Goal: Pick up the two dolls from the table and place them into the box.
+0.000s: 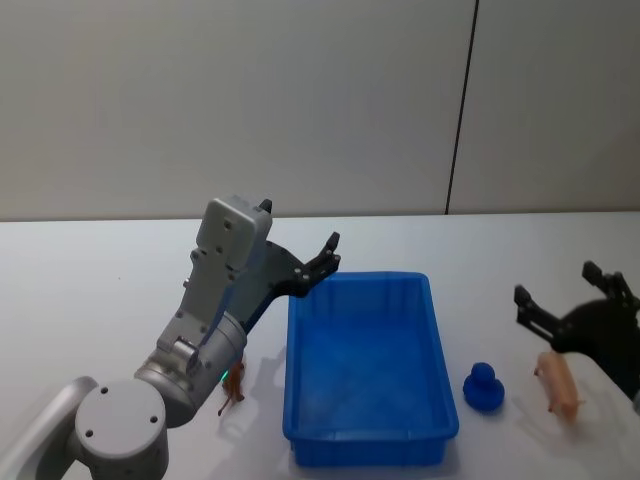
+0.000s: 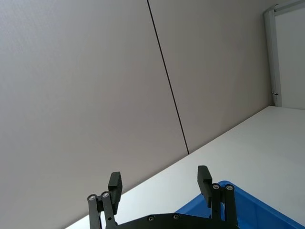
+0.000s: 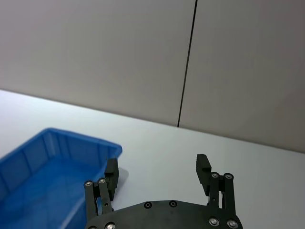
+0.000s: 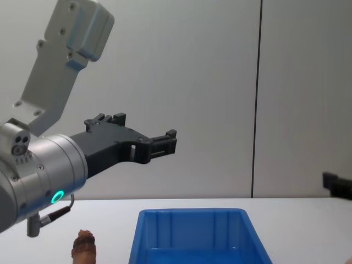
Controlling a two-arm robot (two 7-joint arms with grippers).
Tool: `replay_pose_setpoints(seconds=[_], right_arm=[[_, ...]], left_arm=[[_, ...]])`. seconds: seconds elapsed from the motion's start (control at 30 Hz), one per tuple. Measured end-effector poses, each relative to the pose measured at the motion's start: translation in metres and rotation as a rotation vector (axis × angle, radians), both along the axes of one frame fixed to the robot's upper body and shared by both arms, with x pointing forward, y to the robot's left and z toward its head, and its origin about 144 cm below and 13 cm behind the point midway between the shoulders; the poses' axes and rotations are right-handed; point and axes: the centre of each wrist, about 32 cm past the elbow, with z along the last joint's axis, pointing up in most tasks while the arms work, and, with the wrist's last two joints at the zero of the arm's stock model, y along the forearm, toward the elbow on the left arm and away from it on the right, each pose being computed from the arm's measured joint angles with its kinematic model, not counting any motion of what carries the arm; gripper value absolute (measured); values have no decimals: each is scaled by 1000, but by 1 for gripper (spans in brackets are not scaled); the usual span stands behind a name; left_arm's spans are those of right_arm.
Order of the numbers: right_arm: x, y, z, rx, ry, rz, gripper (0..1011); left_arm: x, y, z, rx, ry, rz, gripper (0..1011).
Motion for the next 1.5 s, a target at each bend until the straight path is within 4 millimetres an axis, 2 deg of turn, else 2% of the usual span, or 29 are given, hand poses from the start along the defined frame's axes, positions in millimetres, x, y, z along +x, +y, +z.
replay_pose_setpoints(seconds=[0.73, 1.13, 1.5], right_arm=[[-16, -34, -28, -94, 212, 17, 1001], [-17, -38, -43, -103, 295, 23, 1001], [-7, -35, -51, -110, 344, 27, 1001]], left_arm=[[0, 0, 0, 0, 0, 0, 1003], [0, 0, 0, 0, 0, 0, 1003], [0, 0, 0, 0, 0, 0, 1003]])
